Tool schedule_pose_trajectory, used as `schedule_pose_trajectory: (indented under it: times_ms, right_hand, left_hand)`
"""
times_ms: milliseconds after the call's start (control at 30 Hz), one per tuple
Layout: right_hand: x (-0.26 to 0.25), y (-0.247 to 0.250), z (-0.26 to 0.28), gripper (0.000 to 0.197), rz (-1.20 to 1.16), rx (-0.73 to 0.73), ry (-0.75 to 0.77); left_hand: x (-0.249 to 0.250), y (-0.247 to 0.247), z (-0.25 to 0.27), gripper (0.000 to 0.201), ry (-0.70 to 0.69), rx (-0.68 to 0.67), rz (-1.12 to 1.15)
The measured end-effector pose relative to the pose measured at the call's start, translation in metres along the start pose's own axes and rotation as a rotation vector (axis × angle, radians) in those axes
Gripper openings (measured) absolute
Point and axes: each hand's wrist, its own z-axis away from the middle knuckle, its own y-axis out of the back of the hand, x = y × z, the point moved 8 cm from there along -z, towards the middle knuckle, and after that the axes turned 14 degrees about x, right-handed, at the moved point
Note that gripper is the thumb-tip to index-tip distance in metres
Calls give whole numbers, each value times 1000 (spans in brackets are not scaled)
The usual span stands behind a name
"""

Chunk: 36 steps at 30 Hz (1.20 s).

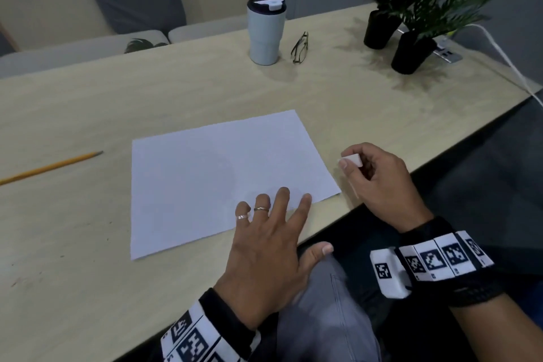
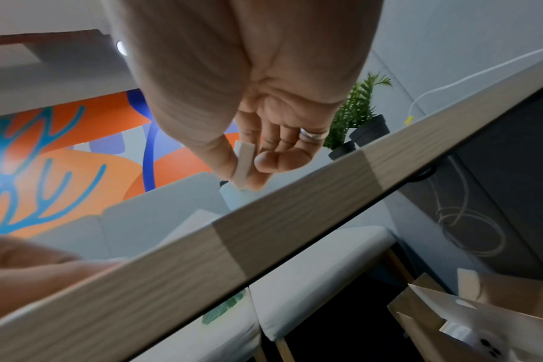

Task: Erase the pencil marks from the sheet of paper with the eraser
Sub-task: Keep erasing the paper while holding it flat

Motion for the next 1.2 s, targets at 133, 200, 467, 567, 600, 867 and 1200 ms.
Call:
schedule_pose_trajectory:
  times_ms: [133,200,467,567,600,867,1200]
  right_hand:
    - [-20,-19,13,13,52,-131,82]
    - [-27,-26,17,20,49,-156,114]
    - [-59,-48,31,7,14,-170,167]
    - [-78,-64,48,5,27,-232,261]
    - [-82,-69,54,6,40,-235,290]
    - [-58,-49,27,19,140,-1,249]
    - [-63,-47,34,13,171,17,340]
  left_hand:
    - [-7,4,3,84,70,51,3]
    - [-13,5,7,87,105,46,14]
    - [-48,-1,35,71,112,57,107]
    - [-57,0,44,75,71,80,110]
    - [-59,1,45,76,65,84,113]
    - [-59,6,47,83,52,74,108]
    - [-60,2,47,90,42,71,103]
